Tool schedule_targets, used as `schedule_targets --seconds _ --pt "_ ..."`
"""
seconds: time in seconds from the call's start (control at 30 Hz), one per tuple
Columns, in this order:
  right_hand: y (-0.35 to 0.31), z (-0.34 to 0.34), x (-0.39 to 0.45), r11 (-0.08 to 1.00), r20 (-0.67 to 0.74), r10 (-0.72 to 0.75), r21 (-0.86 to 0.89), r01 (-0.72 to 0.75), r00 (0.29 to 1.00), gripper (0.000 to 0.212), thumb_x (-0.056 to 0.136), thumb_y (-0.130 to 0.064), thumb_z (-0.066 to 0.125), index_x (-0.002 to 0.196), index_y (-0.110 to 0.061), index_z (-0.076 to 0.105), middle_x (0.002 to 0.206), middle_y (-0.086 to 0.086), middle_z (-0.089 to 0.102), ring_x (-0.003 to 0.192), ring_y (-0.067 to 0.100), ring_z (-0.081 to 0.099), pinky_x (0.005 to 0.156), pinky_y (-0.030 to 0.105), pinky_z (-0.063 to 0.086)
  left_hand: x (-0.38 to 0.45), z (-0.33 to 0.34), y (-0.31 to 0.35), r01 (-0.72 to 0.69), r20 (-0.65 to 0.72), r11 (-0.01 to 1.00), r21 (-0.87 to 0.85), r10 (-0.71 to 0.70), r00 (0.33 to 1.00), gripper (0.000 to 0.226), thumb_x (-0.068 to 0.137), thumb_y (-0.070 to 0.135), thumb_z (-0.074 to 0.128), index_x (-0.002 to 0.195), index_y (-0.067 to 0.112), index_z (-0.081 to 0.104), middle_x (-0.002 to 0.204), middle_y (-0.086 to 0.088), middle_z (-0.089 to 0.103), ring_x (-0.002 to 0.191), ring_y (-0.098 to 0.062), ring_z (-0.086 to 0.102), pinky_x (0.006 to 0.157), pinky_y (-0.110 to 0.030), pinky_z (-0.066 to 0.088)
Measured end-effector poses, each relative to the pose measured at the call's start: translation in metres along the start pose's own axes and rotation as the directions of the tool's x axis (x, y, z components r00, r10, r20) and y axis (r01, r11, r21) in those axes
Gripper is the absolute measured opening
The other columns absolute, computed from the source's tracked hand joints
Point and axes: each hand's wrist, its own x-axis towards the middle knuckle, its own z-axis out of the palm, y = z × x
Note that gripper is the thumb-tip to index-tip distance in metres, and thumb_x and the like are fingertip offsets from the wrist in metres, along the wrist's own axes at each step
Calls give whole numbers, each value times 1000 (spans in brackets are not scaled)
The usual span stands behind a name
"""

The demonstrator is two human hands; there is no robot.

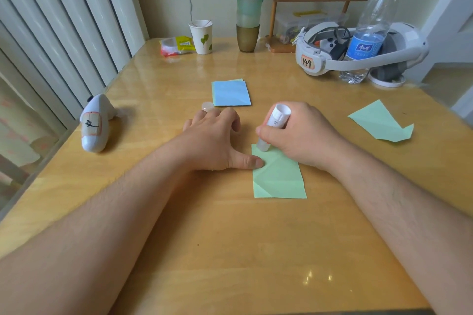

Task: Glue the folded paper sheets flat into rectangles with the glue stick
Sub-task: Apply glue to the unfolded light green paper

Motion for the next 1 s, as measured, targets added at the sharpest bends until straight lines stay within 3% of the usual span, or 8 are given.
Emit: schedule_targets --seconds 0.07,0.3,0.63,0.7,0.77,0.83,1.0 --pt "1 -4 0 999 4 11 -32 -11 1000 20 85 -35 73 82 -16 66 61 -18 66 57 7 48 53 26 43 0 0 -1 0 0 1000 -3 0 1000 76 56 91 68 104 39 40 117 13 45 114 -20 35 94 -36 30" --pt "10 -17 -1 998 -17 45 -51 -46 999 22 83 -34 74 84 -13 66 79 6 69 64 15 51 60 32 42 0 0 -1 -5 2 1000 -2 5 1000 76 56 91 68 105 40 40 119 12 44 115 -20 35 96 -37 30" --pt "21 -26 -5 994 -24 79 -69 -80 997 19 85 -32 70 80 -15 64 69 -3 65 63 16 52 58 32 40 -3 -2 -4 -48 8 998 -30 48 999 72 57 90 70 102 42 41 114 14 45 114 -19 36 101 -39 35" --pt "22 -26 -4 995 -46 79 -65 -82 996 20 83 -32 68 80 -13 63 73 1 68 67 22 55 60 34 43 -5 -2 -6 -85 0 995 -49 85 996 72 57 87 72 103 41 43 111 15 45 112 -18 37 101 -40 36" --pt "24 -26 -2 997 -130 78 8 -77 988 22 80 -31 65 82 -10 61 78 8 70 70 25 57 60 37 46 -5 -1 -7 -99 -11 994 -51 98 995 72 57 87 73 104 41 44 110 16 45 111 -18 37 101 -41 36" --pt "22 -26 -2 991 -216 87 123 -62 973 15 79 -26 64 81 -11 60 74 6 67 65 18 52 60 34 42 -5 -1 -6 -95 -16 994 -49 94 995 72 57 87 73 104 40 44 110 15 45 111 -18 37 101 -40 36" --pt "9 -10 -4 958 -154 -2 284 46 988 13 79 -29 71 84 -20 62 72 -4 60 71 20 56 67 48 52 -5 -2 -5 -97 -9 994 -48 97 995 70 58 85 74 104 41 44 110 16 45 111 -17 37 101 -41 37"
